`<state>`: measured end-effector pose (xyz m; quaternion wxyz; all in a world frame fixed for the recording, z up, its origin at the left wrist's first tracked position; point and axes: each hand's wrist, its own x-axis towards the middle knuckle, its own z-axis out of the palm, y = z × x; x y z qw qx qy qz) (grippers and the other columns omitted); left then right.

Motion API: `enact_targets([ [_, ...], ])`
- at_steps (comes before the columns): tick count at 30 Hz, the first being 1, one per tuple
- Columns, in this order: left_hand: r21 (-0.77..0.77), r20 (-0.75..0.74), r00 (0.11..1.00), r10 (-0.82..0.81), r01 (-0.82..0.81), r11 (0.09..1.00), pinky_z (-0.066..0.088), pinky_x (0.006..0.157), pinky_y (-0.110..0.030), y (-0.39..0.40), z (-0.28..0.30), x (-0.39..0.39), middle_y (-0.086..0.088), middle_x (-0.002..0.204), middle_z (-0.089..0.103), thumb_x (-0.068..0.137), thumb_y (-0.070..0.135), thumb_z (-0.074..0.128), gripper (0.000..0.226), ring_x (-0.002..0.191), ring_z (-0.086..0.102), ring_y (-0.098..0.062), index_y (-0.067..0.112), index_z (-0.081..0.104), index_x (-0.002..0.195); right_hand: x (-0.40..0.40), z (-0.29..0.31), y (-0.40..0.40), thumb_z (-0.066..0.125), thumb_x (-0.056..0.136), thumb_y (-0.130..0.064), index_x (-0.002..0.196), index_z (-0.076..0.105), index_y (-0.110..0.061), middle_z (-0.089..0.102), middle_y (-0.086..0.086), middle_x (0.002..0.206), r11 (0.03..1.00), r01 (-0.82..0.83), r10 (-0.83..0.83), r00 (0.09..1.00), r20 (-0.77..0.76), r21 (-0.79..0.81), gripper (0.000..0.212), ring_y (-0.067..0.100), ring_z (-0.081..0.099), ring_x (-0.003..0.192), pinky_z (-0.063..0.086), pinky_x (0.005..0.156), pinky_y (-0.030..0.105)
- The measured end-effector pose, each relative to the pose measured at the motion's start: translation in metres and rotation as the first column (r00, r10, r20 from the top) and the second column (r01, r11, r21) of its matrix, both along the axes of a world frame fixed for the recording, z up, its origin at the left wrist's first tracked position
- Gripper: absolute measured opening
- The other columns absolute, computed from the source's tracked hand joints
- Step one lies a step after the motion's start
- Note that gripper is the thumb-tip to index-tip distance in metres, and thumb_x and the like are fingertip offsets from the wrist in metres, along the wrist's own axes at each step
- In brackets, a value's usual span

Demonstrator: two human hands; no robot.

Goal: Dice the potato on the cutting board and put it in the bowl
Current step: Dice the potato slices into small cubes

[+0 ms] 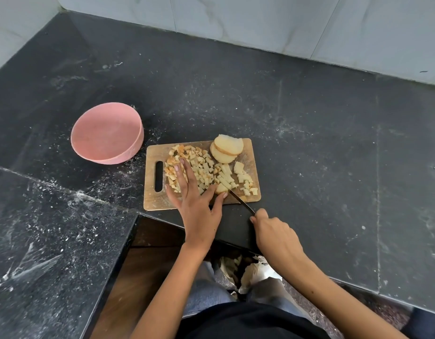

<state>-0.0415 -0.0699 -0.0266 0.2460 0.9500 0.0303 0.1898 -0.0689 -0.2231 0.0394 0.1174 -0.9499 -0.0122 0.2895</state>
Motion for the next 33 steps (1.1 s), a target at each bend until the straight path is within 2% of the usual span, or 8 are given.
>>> enact_targets([
  [4,-0.025,0.011,0.999,-0.032,0.032,0.999,0.007,0.111,-0.066,0.001,0.0,0.001,-0.017,0.159,0.011,0.084,0.033,0.069,0.015,0.149,-0.002,-0.032,0.021,0.077,0.088,0.007,-0.001,0.007,0.022,0.105,-0.032,0.101,0.038,-0.011,0.062,0.015,0.098,0.999,0.015,-0.016,1.0,0.027,0.031,0.027,0.038,0.06,0.091,0.037,0.065,0.036],
  [6,-0.043,0.011,0.998,-0.056,0.056,0.998,0.005,0.113,-0.064,0.004,0.0,0.001,-0.016,0.159,0.01,0.083,0.032,0.07,0.014,0.149,-0.004,-0.03,0.022,0.078,0.089,0.004,0.001,0.007,0.022,0.105,-0.033,0.095,0.035,-0.013,0.06,0.012,0.088,0.998,0.013,-0.017,0.998,0.052,0.067,0.026,0.036,0.059,0.083,0.037,0.063,0.035],
  [9,-0.101,-0.026,0.996,-0.08,0.077,0.992,-0.004,0.116,-0.056,0.009,0.001,0.002,-0.016,0.16,0.008,0.081,0.032,0.075,0.014,0.149,-0.009,-0.026,0.026,0.078,0.094,0.0,0.004,0.004,0.022,0.104,-0.035,0.089,0.031,-0.015,0.043,0.001,0.067,0.992,0.004,-0.018,0.994,0.104,0.128,0.026,0.029,0.048,0.067,0.037,0.061,0.034],
  [13,-0.184,-0.057,0.998,-0.029,0.018,0.983,-0.016,0.116,-0.042,0.011,0.004,0.003,-0.014,0.161,0.009,0.074,0.035,0.081,0.019,0.149,-0.011,-0.023,0.03,0.078,0.093,0.007,0.001,0.006,0.023,0.104,-0.035,0.09,0.032,-0.016,0.036,-0.002,0.064,0.987,-0.004,-0.016,0.992,0.121,0.163,0.025,0.028,0.045,0.065,0.038,0.061,0.035],
  [16,-0.191,-0.054,0.998,0.007,-0.018,0.981,-0.018,0.115,-0.04,0.013,0.005,0.003,-0.013,0.161,0.01,0.071,0.036,0.082,0.018,0.149,-0.009,-0.026,0.032,0.078,0.088,0.007,0.0,0.009,0.023,0.104,-0.036,0.088,0.032,-0.017,0.036,-0.002,0.064,0.984,-0.033,0.011,0.992,0.123,0.176,0.026,0.028,0.044,0.065,0.038,0.061,0.036],
  [21,-0.205,-0.057,0.998,-0.013,0.001,0.979,-0.018,0.115,-0.04,0.012,0.005,0.002,-0.013,0.161,0.01,0.073,0.034,0.081,0.014,0.149,-0.009,-0.028,0.032,0.078,0.087,0.006,-0.001,0.009,0.022,0.104,-0.037,0.088,0.031,-0.017,0.038,-0.002,0.065,0.985,-0.036,0.017,0.994,0.109,0.169,0.027,0.031,0.052,0.07,0.042,0.063,0.037],
  [25,-0.203,-0.005,0.999,-0.044,0.042,0.978,-0.014,0.117,-0.04,0.011,0.004,0.001,-0.017,0.159,0.015,0.075,0.028,0.08,0.008,0.149,-0.011,-0.022,0.026,0.079,0.083,0.007,-0.001,0.014,0.021,0.104,-0.035,0.092,0.031,-0.016,0.054,0.009,0.082,0.991,-0.042,0.033,0.997,0.073,0.123,0.025,0.035,0.06,0.083,0.039,0.063,0.035],
  [33,-0.187,0.023,0.998,-0.066,0.069,0.98,-0.012,0.117,-0.042,0.012,0.002,0.002,-0.019,0.158,0.017,0.08,0.033,0.074,0.01,0.149,-0.008,-0.024,0.024,0.078,0.079,0.015,-0.001,0.018,0.022,0.105,-0.032,0.113,0.041,-0.008,0.062,0.016,0.102,0.996,-0.07,0.067,0.997,0.041,0.054,0.032,0.037,0.06,0.093,0.037,0.065,0.036],
])
